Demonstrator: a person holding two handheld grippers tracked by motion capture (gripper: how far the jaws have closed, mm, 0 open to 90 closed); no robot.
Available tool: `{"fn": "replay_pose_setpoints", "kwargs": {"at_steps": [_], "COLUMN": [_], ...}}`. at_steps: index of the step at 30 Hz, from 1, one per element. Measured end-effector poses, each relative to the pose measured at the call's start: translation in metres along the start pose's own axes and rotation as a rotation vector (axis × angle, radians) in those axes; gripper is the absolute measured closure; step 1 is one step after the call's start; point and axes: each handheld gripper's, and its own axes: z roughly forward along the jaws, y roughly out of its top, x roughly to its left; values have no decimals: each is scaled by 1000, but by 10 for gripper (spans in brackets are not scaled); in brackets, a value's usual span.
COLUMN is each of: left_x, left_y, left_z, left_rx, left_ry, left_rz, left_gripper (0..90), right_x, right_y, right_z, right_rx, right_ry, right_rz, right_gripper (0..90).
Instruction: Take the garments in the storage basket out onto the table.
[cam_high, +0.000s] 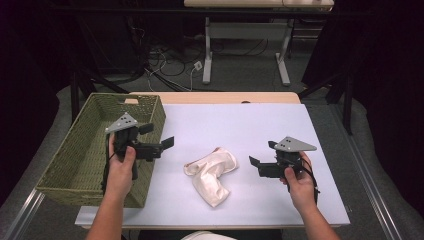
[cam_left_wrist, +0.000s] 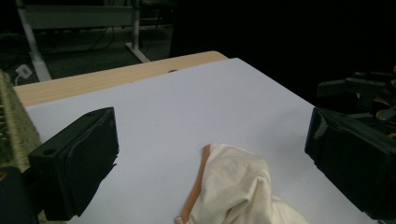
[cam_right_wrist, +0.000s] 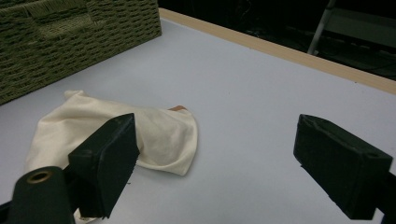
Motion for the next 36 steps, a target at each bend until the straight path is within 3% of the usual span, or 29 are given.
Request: {"fn": "replay_pose_setpoints", "kwargs": {"at_steps": [6, 16, 26, 28, 34, 36], "left_x": [11, 38, 55, 58, 71, 78], "left_y": [3, -3, -10, -12, -20, -25], "left_z": [-18, -45, -52, -53, -56, -56], "left_rx": [-51, -118, -140, -142, -151, -147], "left_ry": [33, 137, 197, 210, 244, 262], "left_rz": [-35, -102, -132, -139, -155, -179], "left_gripper": [33, 34, 45, 45, 45, 46], "right_x": [-3, -9, -16, -17, -22, -25], "right_y": [-2, -4, -8, -9, -13, -16], "right_z": [1, 1, 4, 4, 6, 8], "right_rx": [10, 4, 18, 12, 31, 35], "right_ry": [-5, -12, -26, -32, -40, -43], "right_rz": [17, 30, 63, 52, 92, 99], "right_gripper": [135, 134, 134, 135, 135, 134]}}
